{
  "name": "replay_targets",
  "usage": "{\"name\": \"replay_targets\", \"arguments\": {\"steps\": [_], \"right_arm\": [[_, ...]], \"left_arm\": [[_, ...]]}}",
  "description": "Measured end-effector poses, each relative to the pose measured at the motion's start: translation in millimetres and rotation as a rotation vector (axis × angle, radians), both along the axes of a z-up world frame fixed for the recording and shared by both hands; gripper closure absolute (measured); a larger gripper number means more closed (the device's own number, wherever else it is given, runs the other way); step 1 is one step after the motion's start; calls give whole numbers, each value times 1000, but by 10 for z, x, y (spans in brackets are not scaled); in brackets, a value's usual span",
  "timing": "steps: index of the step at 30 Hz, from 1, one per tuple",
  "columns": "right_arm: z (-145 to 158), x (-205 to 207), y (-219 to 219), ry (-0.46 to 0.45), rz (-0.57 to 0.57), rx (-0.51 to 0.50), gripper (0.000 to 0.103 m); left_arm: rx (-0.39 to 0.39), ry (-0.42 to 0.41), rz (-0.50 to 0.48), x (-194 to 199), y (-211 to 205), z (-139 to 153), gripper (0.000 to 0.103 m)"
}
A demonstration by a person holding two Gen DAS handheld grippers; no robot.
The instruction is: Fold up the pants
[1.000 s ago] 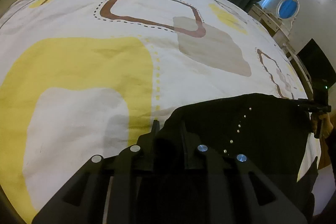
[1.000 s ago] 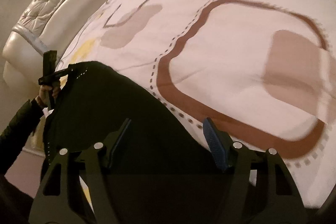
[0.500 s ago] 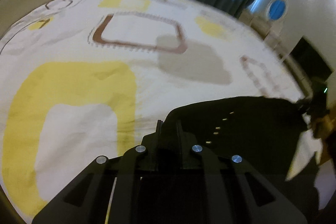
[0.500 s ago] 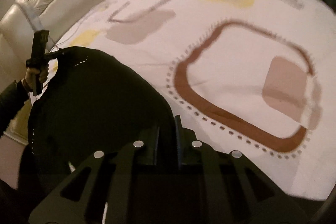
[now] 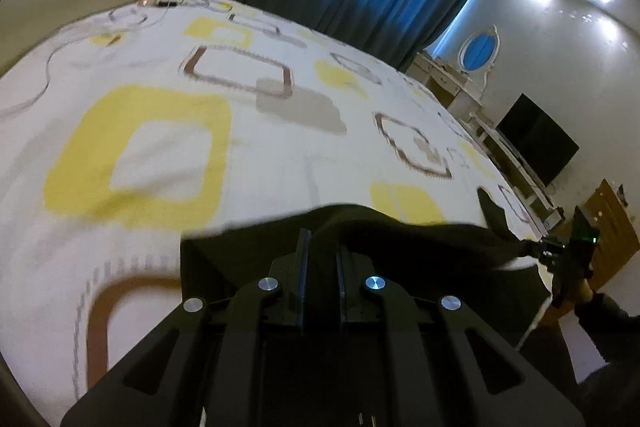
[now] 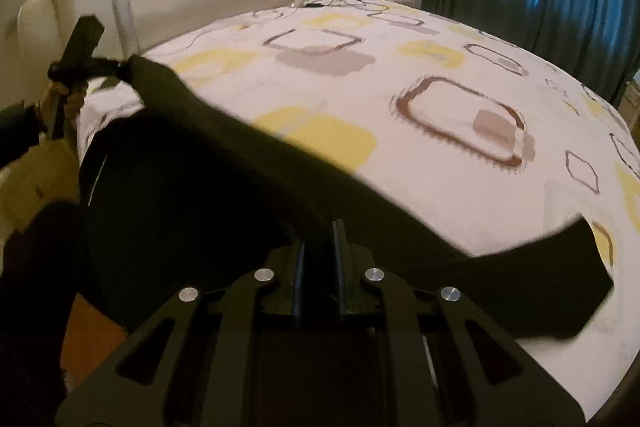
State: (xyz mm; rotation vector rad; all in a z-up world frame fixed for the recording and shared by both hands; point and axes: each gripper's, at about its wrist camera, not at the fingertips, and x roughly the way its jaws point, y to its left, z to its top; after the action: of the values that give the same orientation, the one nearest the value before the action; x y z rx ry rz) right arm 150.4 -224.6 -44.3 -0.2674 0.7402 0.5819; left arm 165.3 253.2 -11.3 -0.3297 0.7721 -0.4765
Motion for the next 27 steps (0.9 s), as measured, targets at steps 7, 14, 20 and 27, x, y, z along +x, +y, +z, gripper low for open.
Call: {"name": "replay_targets", "arguments": {"steps": [7,14,20,27], "right_arm": [[-378,-587,53,25,-52,14,91],[-424,-816,4,24,-85,51,91],[-484,-994,56,29,-66,31,91],[-619,-1084,95,46,-46,6,91]], "left_arm": [[-11,62,13,-482,8,-313,92],[-48,77,38,-765,44,-416,92],[-48,85,41,-853,109,-461,91],[91,117,26,-943,147,-557,67]]}}
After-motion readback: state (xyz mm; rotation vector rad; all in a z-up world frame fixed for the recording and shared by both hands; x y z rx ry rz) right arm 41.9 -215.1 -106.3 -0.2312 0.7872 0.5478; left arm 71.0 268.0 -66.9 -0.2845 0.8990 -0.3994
